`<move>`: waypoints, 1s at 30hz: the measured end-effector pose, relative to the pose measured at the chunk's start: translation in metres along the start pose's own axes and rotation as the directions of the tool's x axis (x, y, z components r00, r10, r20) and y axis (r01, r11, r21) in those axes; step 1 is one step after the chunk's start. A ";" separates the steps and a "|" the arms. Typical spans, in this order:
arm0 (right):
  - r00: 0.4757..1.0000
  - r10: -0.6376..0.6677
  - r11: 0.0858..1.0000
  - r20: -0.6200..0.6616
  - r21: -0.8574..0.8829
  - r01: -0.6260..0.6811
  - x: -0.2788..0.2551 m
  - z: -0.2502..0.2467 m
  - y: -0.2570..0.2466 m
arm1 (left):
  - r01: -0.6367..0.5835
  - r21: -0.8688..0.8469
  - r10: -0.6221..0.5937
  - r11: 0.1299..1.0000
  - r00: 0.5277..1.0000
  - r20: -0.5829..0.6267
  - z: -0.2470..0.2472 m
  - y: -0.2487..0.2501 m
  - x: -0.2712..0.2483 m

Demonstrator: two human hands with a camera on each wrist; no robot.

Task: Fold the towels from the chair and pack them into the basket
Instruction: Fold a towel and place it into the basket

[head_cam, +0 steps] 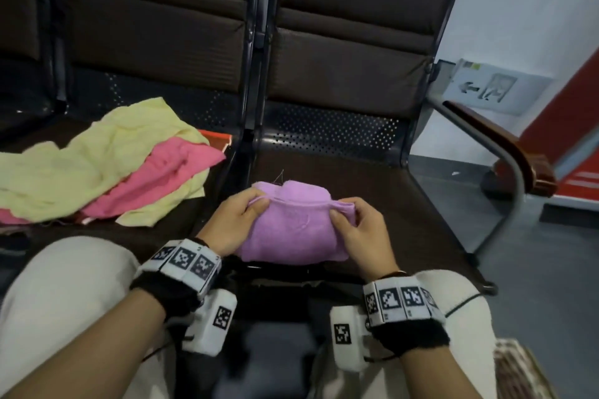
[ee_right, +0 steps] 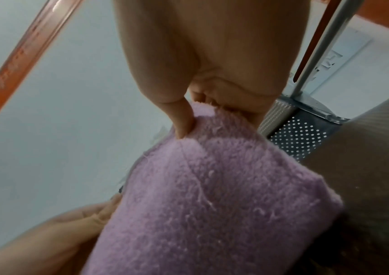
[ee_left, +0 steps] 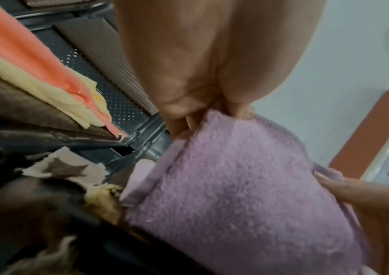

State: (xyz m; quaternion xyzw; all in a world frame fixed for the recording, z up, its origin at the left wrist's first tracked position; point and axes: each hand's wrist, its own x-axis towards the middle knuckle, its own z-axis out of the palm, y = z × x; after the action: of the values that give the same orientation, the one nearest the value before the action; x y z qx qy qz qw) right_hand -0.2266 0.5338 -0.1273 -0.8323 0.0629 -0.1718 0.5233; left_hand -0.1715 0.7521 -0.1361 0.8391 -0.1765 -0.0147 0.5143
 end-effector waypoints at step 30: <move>0.641 0.239 0.784 0.730 -0.534 0.316 0.099 0.012 0.053 | 0.066 0.365 -0.104 0.929 0.991 0.084 0.032 -0.053 0.113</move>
State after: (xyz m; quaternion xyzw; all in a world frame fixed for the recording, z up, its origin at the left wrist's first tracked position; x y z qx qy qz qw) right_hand -0.1261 0.4917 -0.1578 -0.9483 -0.1309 0.2160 0.1919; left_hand -0.0573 0.7109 -0.1790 0.9244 -0.1656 -0.0470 0.3404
